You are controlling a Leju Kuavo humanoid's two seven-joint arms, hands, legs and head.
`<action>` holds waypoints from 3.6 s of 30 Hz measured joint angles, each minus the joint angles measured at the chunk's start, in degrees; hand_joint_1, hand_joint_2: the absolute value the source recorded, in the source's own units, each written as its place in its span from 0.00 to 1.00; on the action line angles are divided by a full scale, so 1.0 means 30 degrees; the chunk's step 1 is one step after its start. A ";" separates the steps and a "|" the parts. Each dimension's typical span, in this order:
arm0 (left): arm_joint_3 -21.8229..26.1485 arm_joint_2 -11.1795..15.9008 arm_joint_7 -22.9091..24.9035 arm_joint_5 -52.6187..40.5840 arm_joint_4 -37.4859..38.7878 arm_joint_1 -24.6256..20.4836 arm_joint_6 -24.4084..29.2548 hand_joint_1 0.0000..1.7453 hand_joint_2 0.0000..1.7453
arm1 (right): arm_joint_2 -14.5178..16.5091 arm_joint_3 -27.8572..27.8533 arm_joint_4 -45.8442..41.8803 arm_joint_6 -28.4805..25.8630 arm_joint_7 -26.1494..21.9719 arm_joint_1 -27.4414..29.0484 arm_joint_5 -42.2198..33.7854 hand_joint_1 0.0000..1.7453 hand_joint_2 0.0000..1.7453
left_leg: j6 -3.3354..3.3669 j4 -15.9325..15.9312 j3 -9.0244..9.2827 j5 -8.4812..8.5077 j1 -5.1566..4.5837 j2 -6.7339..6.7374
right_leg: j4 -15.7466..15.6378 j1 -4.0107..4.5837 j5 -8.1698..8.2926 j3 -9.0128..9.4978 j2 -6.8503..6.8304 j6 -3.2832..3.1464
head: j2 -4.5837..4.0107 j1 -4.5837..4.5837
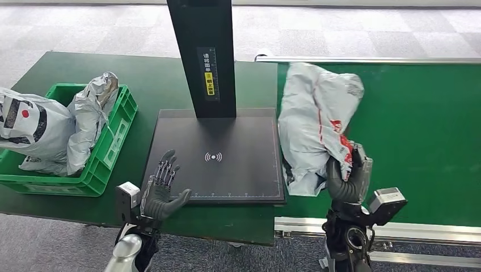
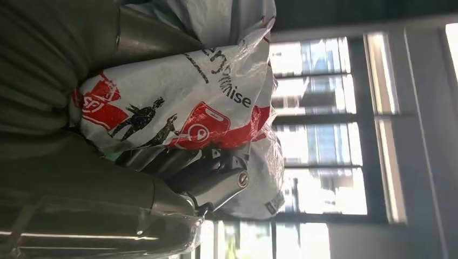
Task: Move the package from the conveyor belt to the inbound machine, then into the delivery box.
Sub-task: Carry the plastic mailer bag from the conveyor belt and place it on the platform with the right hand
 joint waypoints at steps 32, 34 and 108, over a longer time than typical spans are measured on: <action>0.0035 0.0076 -0.0423 -0.0199 0.0412 0.0102 0.0018 0.00 1.00 | -0.1056 0.3139 1.0065 0.4697 0.2964 -0.3741 0.0134 1.00 1.00 | -0.0005 0.0001 -0.0016 0.0016 0.0002 -0.0030 | 0.0002 0.0003 0.0000 -0.0001 -0.0033 0.0000 | 0.0002 0.0002; 0.0045 0.0080 -0.0379 -0.0224 0.0377 0.0185 -0.0057 0.00 1.00 | -0.1106 0.3284 1.0424 0.3677 0.2823 -0.4044 0.1093 1.00 1.00 | -0.0005 0.0001 -0.0014 0.0016 0.0002 -0.0029 | 0.0002 0.0003 0.0000 -0.0002 -0.0033 0.0000 | 0.0002 0.0004; -0.4769 -0.1588 0.0215 -0.5920 -0.0612 -0.4878 0.5517 0.00 1.00 | -0.0066 0.1177 0.0274 0.3177 -0.1487 0.0744 0.0298 0.00 1.00 | 0.0002 0.0015 -0.0044 0.0041 0.0001 -0.0102 | 0.0001 0.0000 0.0006 -0.0022 -0.0127 0.0002 | 0.0002 -0.0002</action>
